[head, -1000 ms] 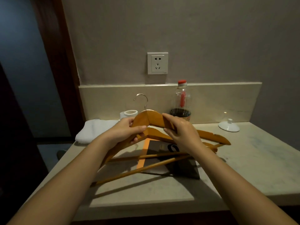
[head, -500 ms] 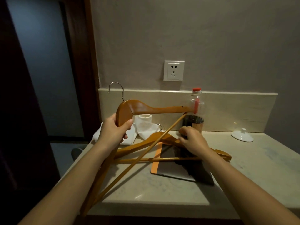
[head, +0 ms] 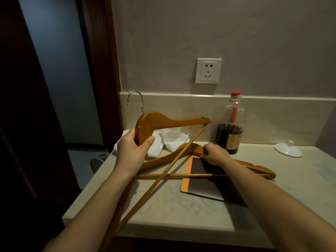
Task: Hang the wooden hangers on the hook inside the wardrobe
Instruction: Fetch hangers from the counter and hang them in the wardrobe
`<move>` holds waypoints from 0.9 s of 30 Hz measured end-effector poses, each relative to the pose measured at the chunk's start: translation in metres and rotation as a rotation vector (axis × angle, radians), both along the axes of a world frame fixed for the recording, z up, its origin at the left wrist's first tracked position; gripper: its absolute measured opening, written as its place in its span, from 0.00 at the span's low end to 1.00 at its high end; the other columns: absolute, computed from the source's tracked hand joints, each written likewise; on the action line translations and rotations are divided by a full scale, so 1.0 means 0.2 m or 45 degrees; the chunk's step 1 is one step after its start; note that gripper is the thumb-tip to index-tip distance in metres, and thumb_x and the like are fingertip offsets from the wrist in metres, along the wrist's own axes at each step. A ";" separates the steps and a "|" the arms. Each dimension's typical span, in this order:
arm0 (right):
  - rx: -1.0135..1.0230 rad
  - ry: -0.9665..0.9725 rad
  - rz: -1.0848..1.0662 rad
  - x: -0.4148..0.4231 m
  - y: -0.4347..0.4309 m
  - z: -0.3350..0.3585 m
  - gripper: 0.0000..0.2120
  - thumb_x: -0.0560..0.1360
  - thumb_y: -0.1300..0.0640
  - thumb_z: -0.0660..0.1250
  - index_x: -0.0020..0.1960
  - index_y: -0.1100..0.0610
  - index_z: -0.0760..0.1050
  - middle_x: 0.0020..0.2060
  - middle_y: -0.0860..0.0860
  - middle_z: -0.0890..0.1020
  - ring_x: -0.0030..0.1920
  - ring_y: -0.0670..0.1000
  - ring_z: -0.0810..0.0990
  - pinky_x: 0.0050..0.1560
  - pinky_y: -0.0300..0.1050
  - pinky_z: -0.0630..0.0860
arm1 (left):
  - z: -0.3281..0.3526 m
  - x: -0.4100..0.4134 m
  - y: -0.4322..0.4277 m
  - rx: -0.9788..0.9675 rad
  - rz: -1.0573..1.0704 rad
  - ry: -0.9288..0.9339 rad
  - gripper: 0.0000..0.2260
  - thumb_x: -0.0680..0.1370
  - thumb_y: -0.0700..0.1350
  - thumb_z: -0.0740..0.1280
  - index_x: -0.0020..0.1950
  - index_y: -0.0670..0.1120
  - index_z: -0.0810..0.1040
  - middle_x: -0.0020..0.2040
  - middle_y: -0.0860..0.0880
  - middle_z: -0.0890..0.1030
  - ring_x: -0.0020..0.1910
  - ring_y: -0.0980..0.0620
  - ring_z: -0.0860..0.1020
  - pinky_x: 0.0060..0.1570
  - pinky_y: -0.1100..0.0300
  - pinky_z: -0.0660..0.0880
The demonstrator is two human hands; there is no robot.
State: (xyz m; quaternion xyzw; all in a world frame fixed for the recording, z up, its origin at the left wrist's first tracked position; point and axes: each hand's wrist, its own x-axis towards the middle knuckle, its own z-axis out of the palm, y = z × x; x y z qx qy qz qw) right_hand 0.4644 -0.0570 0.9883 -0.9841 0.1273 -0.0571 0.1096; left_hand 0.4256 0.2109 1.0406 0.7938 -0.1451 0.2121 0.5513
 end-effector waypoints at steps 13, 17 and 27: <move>0.749 0.112 0.072 -0.29 -0.16 0.40 0.09 0.76 0.50 0.64 0.46 0.57 0.74 0.41 0.54 0.79 0.39 0.49 0.79 0.38 0.39 0.76 | 0.09 -0.08 -0.01 -0.035 -0.039 -0.073 0.07 0.76 0.48 0.65 0.52 0.48 0.73 0.42 0.48 0.78 0.36 0.52 0.78 0.33 0.66 0.73; 1.106 0.150 0.054 -0.40 -0.23 0.45 0.17 0.75 0.49 0.65 0.52 0.63 0.76 0.39 0.54 0.78 0.36 0.48 0.75 0.38 0.38 0.74 | 0.15 -0.17 -0.04 -0.028 -0.109 -0.101 0.10 0.76 0.47 0.65 0.56 0.45 0.74 0.40 0.48 0.77 0.35 0.52 0.77 0.33 0.64 0.73; 1.681 0.282 0.170 -0.67 -0.32 0.45 0.12 0.77 0.50 0.62 0.44 0.59 0.76 0.32 0.50 0.76 0.28 0.44 0.73 0.29 0.34 0.72 | 0.20 -0.47 -0.12 -0.094 0.029 -0.095 0.11 0.76 0.48 0.65 0.52 0.42 0.76 0.38 0.41 0.80 0.29 0.54 0.78 0.29 0.65 0.75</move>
